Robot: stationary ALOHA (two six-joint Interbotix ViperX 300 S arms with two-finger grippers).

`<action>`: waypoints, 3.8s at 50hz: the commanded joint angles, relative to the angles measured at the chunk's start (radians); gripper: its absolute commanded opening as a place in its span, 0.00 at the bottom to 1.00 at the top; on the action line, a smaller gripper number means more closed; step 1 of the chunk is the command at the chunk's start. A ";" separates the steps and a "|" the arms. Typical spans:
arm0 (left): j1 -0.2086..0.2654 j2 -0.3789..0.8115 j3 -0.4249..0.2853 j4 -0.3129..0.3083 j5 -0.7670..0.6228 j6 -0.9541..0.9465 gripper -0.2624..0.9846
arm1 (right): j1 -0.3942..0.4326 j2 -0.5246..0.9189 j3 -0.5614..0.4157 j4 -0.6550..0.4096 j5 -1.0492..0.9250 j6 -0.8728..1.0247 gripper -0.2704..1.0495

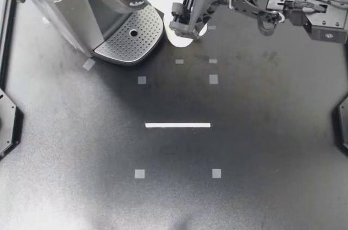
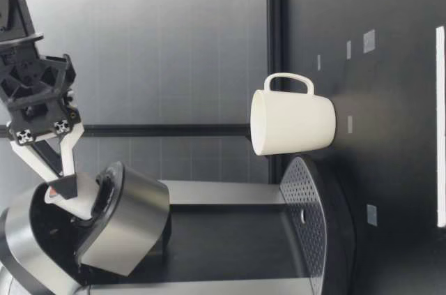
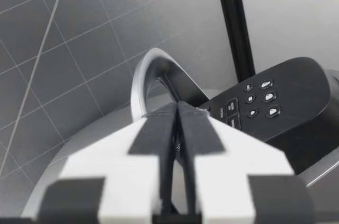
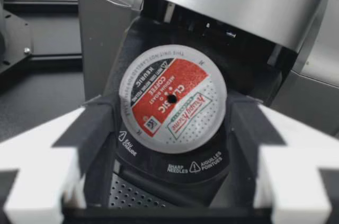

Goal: Place the coffee capsule inside the capsule container, then place the cup onto the center of the cup tray.

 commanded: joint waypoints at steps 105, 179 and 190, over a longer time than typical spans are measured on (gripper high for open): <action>0.230 0.040 0.078 0.141 -0.080 -0.299 0.30 | 0.187 -0.405 0.402 0.035 -0.308 0.104 0.58; 0.075 0.206 0.015 -0.009 -0.463 -0.377 0.30 | 0.187 -0.399 0.419 0.032 -0.318 0.104 0.58; 0.071 0.236 0.018 -0.020 -0.466 -0.379 0.30 | 0.187 -0.403 0.433 0.034 -0.328 0.106 0.58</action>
